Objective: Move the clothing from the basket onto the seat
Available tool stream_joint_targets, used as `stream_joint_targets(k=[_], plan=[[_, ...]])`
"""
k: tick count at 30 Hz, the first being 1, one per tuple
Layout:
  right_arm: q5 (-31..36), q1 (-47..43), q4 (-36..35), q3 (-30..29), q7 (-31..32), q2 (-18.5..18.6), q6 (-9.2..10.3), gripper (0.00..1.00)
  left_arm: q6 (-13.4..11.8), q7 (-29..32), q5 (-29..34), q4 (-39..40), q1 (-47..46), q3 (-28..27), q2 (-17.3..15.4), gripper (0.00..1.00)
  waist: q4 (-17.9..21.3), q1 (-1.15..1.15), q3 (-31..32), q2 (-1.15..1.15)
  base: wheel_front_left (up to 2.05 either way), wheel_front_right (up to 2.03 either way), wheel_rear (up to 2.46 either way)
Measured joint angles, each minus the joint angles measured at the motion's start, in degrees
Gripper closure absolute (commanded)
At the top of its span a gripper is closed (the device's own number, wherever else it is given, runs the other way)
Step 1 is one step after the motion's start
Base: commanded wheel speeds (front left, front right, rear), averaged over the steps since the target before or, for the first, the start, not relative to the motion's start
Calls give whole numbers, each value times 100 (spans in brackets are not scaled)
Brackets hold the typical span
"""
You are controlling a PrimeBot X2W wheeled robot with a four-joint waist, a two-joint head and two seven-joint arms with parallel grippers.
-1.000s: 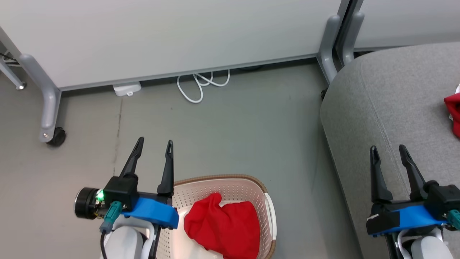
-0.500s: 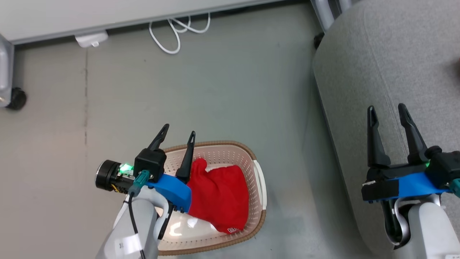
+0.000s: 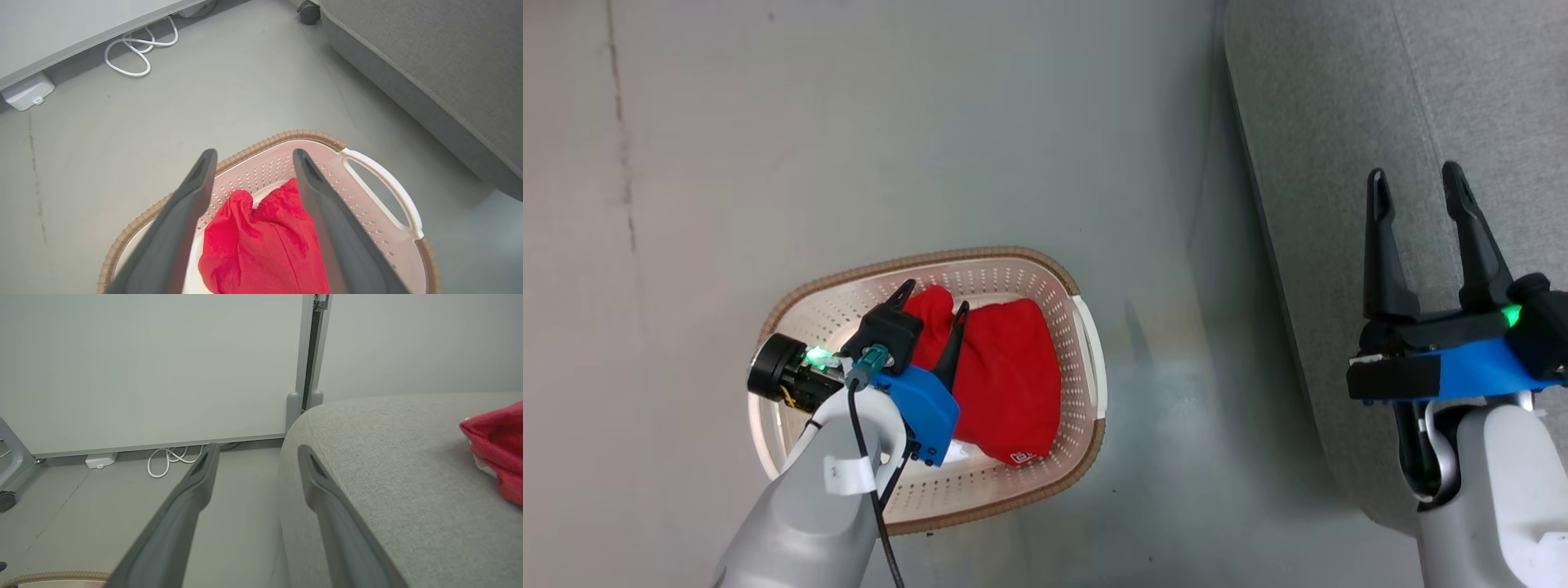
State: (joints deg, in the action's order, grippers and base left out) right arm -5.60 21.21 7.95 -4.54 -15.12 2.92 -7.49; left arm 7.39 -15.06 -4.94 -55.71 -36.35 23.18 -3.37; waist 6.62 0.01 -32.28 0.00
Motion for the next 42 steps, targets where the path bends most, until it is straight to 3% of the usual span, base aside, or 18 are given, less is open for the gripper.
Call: stream_joint_targets(k=[16,31,42], plan=[[140,381,-245,-89,0,22,0,0,1,245,-597,-1516,-932,886,27,0,74,0,-1073,0,0,0,0],[164,670,-471,-22,0,57,0,0,1,1029,-1704,-1657,-1408,1122,46,0,94,-1,-1902,0,0,0,0],[164,763,-630,15,-7,55,0,0,1,1179,-2290,-1573,-1778,1423,48,0,158,-1,-2430,0,0,0,0]])
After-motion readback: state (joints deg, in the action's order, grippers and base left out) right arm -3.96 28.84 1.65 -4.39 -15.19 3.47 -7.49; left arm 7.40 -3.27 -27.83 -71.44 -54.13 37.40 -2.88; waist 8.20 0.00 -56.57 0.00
